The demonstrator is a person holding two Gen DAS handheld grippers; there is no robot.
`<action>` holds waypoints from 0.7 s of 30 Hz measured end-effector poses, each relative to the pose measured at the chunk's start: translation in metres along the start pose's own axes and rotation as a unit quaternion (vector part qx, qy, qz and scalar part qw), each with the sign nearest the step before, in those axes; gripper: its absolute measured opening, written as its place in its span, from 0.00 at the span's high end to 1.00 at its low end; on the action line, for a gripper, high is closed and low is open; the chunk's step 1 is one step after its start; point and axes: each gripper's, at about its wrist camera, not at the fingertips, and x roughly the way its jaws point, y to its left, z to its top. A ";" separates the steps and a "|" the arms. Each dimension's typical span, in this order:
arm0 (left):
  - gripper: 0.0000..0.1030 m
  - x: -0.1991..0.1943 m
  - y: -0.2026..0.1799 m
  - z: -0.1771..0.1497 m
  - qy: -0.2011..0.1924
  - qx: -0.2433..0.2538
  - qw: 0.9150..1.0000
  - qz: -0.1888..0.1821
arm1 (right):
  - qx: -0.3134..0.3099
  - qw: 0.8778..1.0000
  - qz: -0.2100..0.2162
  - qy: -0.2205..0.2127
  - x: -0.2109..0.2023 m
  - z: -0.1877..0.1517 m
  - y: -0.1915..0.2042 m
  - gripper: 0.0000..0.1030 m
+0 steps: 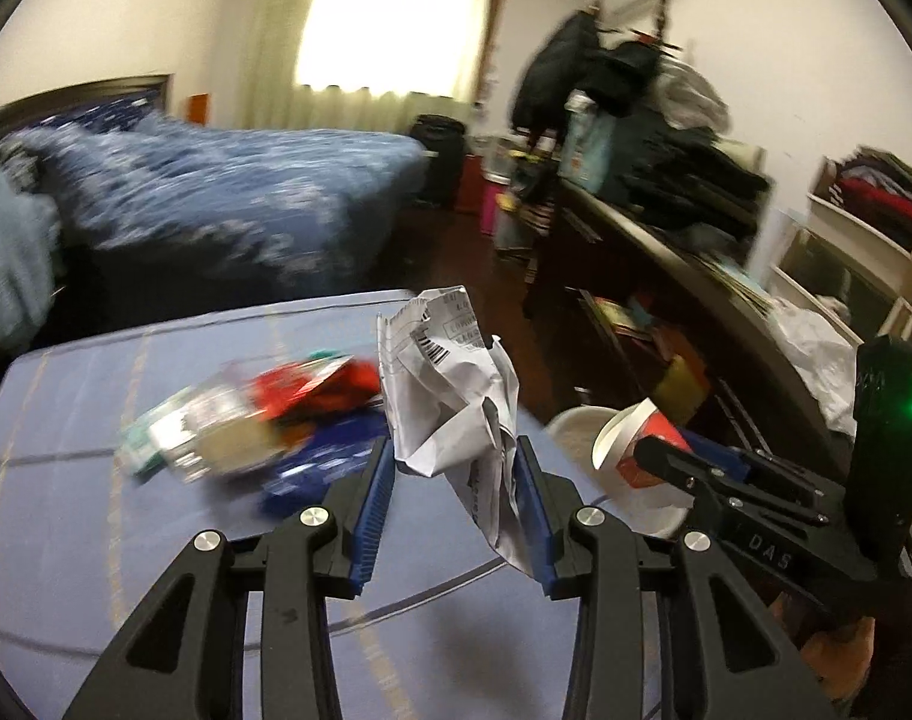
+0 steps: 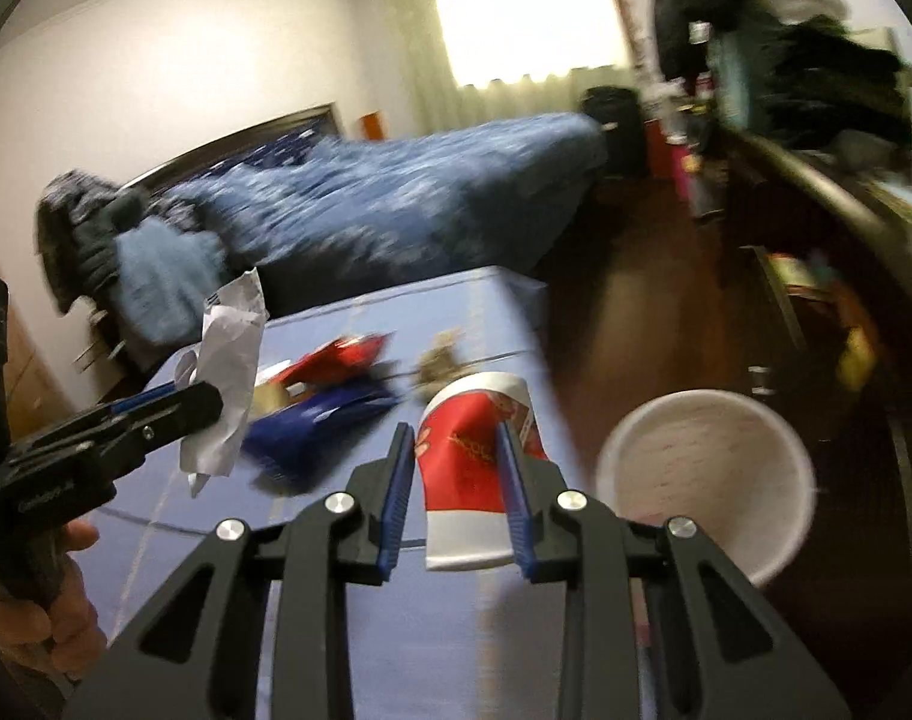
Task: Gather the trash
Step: 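Carry both items over the white wastebasket and open both tools to drop them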
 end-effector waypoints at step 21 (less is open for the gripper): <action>0.42 0.195 -0.134 0.029 0.122 0.063 0.985 -0.108 | 0.157 0.984 -0.083 -0.007 0.036 -0.002 -0.199 0.69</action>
